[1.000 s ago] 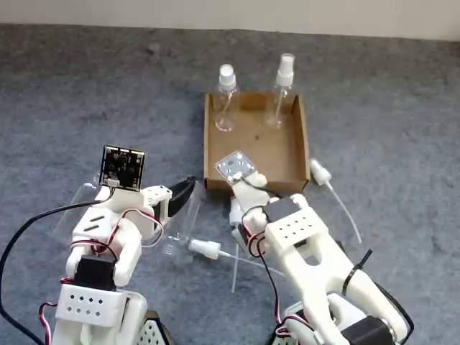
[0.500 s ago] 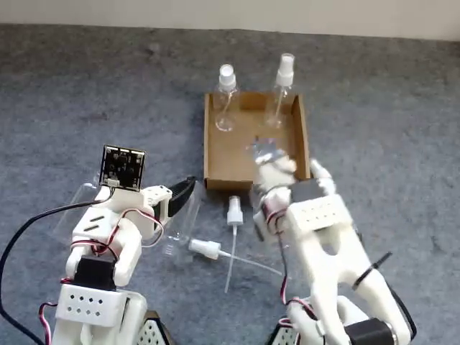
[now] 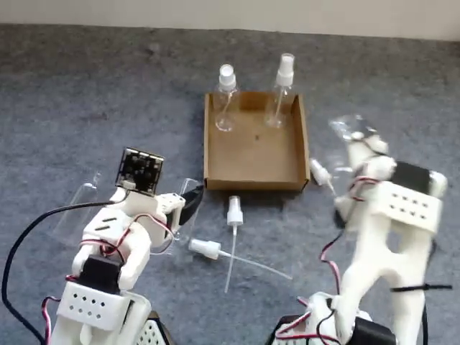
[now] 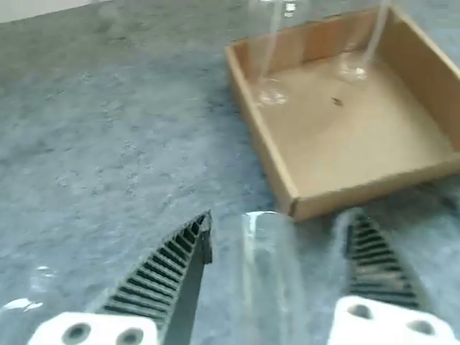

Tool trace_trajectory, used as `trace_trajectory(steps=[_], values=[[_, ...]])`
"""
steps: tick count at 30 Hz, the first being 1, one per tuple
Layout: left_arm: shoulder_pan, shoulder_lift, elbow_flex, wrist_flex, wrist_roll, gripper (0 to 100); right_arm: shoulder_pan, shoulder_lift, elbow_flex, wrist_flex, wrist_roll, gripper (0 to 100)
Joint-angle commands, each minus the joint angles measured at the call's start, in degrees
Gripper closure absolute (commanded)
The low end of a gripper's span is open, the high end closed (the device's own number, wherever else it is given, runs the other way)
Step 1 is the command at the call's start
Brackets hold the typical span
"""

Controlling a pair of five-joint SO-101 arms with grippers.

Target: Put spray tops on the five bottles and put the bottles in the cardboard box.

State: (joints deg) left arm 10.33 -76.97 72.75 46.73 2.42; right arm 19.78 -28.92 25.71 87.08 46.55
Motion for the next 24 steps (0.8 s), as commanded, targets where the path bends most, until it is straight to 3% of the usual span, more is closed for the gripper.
trace_trajectory(steps=[1,10,14,24], values=[[4.79,7.34,-8.13,1.85,-0.26,81,9.80,-1.45,-3.21,-6.11,4.75,98.5],[19.30,42.15,-27.30,7.65,0.00,81,18.59,15.87,0.13,-21.49,4.92,98.5],[19.38,55.96,-32.75,6.59,0.26,81,18.86,22.11,-1.10,-22.73,9.76,98.6],[19.47,77.58,-47.34,6.51,14.95,79,19.21,26.95,-7.25,-22.81,11.43,98.6]])
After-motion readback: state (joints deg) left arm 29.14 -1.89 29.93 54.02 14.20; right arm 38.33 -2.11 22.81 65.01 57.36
